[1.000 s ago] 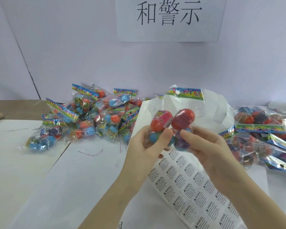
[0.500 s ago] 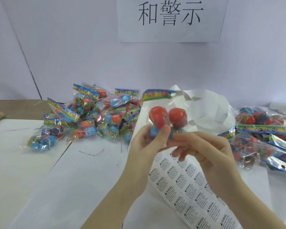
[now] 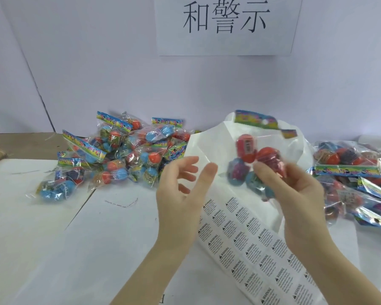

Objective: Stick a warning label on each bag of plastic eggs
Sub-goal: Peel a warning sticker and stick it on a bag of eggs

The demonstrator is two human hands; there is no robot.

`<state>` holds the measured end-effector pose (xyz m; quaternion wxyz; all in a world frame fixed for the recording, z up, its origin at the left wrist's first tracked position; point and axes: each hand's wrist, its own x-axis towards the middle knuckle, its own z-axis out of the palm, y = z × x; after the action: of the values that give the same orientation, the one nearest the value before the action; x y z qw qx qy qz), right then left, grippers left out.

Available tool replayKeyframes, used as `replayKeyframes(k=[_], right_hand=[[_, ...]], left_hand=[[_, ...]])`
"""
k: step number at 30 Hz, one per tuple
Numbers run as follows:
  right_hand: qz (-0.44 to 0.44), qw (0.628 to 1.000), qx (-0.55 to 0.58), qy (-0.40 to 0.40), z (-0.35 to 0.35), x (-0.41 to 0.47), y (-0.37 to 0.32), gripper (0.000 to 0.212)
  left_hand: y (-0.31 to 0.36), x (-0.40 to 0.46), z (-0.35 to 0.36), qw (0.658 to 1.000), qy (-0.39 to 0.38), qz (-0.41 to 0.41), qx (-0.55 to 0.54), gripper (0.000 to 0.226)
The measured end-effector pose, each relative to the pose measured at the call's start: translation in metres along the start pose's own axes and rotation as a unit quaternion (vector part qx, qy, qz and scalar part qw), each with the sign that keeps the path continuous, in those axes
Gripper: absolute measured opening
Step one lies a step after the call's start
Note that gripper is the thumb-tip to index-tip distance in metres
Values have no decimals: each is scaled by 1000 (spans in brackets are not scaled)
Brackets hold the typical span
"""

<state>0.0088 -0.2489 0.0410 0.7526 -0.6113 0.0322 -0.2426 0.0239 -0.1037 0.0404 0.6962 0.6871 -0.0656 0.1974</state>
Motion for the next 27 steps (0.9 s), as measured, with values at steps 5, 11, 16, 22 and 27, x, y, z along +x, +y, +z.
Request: replayKeyframes(k=[5,11,16,22,27], right_hand=[[-71,994,-88,-8,5,-7,0,44],[-8,955,23,-297,7,-13,-5,29],[-40,988,-130,-74,-1,-1,9,22],[-80,828,-512,-216,3,-3,25,58],[-34,891,-398,-216,4,-5,20,44]], left_hand=[[1,-7,6,975,-199,-73,-68,33],[1,0,2,973,-122,-120,-157,46],[3,8,-3,976,72,-111,-171,13],[4,16,-10,962,127,-161,-182,21],[3,17,-11,937,128,-231,-230,9]])
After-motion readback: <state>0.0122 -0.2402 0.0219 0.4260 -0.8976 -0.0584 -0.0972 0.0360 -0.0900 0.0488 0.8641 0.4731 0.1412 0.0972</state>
